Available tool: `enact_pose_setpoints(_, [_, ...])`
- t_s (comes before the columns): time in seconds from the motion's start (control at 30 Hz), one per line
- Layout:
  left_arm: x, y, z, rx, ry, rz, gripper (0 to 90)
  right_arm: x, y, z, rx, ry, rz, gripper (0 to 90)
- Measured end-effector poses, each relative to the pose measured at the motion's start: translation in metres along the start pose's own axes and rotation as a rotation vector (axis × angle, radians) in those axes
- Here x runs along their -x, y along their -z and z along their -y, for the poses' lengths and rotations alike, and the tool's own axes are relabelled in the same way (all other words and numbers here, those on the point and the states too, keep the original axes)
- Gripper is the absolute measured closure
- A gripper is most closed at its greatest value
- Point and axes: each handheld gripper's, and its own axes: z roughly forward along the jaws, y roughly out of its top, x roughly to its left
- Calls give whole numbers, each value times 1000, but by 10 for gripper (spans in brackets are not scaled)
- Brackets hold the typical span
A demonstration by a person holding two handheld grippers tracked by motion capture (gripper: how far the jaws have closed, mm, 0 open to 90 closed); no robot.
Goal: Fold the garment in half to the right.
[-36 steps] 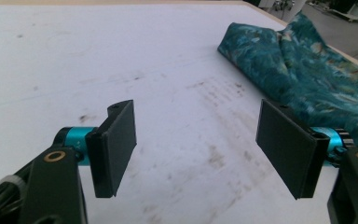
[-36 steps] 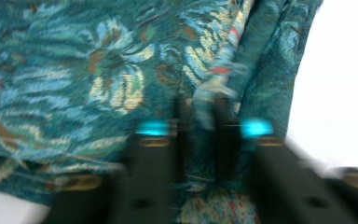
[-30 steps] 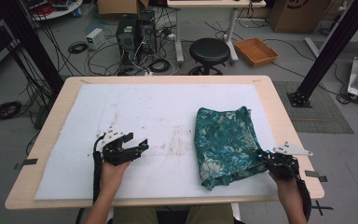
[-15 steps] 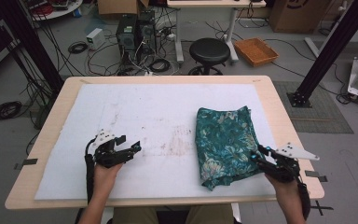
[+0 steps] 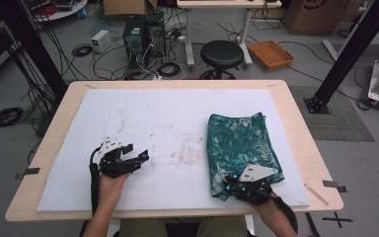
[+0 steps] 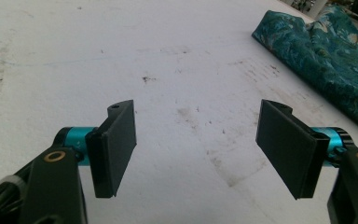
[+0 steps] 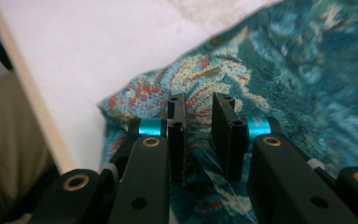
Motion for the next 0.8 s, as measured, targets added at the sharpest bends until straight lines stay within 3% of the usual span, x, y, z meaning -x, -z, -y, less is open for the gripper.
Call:
enact_pose_setpoints(0.17, [1,-2,0,-3,-1,1,287,-4,-13,-6,-20,80,61,771])
enact_pose_setpoints(0.23, [1,-2,0,-1,-2,2,287,-3,-12,-5,-17,48,46,754])
enact_pose_setpoints(0.27, [1,-2,0,-2,-3,2,287,-2,-8,-4,-8,20,10,726])
enact_pose_setpoints(0.3, [1,-1,0,-4,-3,1,287,-1,-2,-2,15,1,-22,713])
enact_pose_setpoints(0.37, [0,-1,0,-3,-2,0,287,2,14,1,70,-30,-23,683])
enact_pose_setpoints(0.43, [0,0,0,-1,0,0,287,9,33,6,113,-60,37,666])
enact_pose_setpoints(0.53, [-1,1,0,5,4,1,287,29,56,21,105,-126,220,620])
enact_pose_setpoints(0.57, [-1,1,-1,5,4,-2,287,38,62,29,111,-164,244,608])
enact_pose_setpoints(0.6, [-1,1,-1,11,6,-1,287,46,67,36,129,-209,230,607])
enact_pose_setpoints(0.67, [-2,3,-1,10,6,-4,287,55,74,47,145,-254,261,608])
enact_pose_setpoints(0.73, [-4,4,-1,13,8,-7,287,62,74,54,104,-251,326,621])
enact_pose_setpoints(0.8, [-6,5,-2,17,12,-6,287,70,70,61,48,-282,369,658])
